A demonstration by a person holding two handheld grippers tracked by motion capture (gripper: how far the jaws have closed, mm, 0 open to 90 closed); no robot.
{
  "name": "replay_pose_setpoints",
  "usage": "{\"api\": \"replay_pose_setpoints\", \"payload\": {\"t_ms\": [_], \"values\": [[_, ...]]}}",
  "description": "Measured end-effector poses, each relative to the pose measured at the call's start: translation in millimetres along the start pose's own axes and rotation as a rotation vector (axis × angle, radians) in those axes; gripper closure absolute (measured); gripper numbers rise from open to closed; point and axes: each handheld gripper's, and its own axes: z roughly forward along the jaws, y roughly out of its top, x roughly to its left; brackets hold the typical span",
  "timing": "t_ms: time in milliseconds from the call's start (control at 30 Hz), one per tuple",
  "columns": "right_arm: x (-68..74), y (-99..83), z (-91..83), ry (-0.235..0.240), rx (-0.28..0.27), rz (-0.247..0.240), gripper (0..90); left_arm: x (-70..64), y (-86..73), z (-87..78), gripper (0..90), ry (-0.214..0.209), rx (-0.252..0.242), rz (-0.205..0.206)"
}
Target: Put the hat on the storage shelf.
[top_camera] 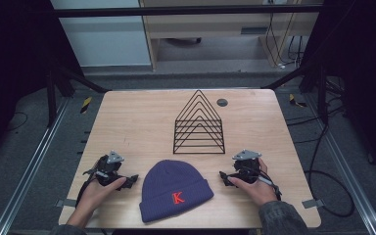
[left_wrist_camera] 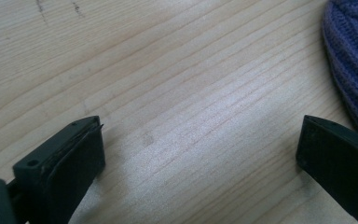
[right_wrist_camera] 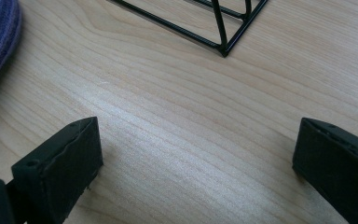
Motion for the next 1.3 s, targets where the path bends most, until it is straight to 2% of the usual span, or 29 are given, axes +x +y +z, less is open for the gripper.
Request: {"api": "replay_pose_setpoints", "payload": {"t_ms": [133,267,333,400,433,500,567,700,733,800,867,967,1000,1100,1300], "values": [[0.5,1.7,-0.1,-0.001,0.012,0.001,2.4,2.0,1.2,-0.8,0.0,-0.015,0.012,0.002],[2.2,7.9,-3.4,-0.002,0.051,-0.029,9.7,5.2,2.7,-4.7,4.6,-0.047,0.001,-0.044],[3.8,9.7,-6.7,-0.033,0.046,-0.062,11.3,4.2,4.0,-6.9,5.9,-0.057,-0.013,-0.045],[4.6,10.2,-7.8,-0.032,0.045,-0.063,12.1,3.0,5.1,-8.8,7.4,-0.064,-0.022,-0.038],[5.9,11.4,-11.1,-0.039,0.038,-0.071,13.0,0.9,7.1,-12.1,11.5,-0.081,-0.042,-0.031],[6.7,12.1,-13.4,-0.039,0.030,-0.073,13.8,-1.5,9.5,-15.8,12.7,-0.097,-0.058,-0.028],[7.4,12.4,-15.0,-0.040,0.025,-0.079,14.1,-4.0,14.0,-19.7,14.2,-0.117,-0.075,-0.044],[8.0,12.5,-16.0,-0.039,0.029,-0.080,14.1,-11.2,26.2,-27.0,16.9,-0.123,-0.075,-0.017],[7.2,12.4,-16.1,-0.042,0.026,-0.084,14.3,-17.4,36.4,-29.7,19.0,-0.140,-0.067,0.008],[6.8,12.3,-16.0,-0.044,0.028,-0.083,14.3,-20.8,41.8,-29.6,20.4,-0.146,-0.058,0.023],[6.7,12.0,-15.7,-0.047,0.032,-0.081,14.3,-30.7,55.6,-24.2,23.5,-0.169,-0.030,0.047],[6.3,11.6,-15.1,-0.053,0.036,-0.086,14.3,-38.1,65.4,-15.1,27.6,-0.168,0.019,0.078],[5.6,11.4,-14.9,-0.050,0.040,-0.087,14.4,-42.6,69.8,-8.9,33.1,-0.172,0.043,0.086],[5.3,11.2,-14.8,-0.048,0.042,-0.083,14.4,-50.6,74.1,0.7,38.2,-0.176,0.084,0.110],[6.3,11.0,-13.8,-0.040,0.050,-0.086,14.4,-56.7,75.8,11.7,44.0,-0.186,0.134,0.121]]}}
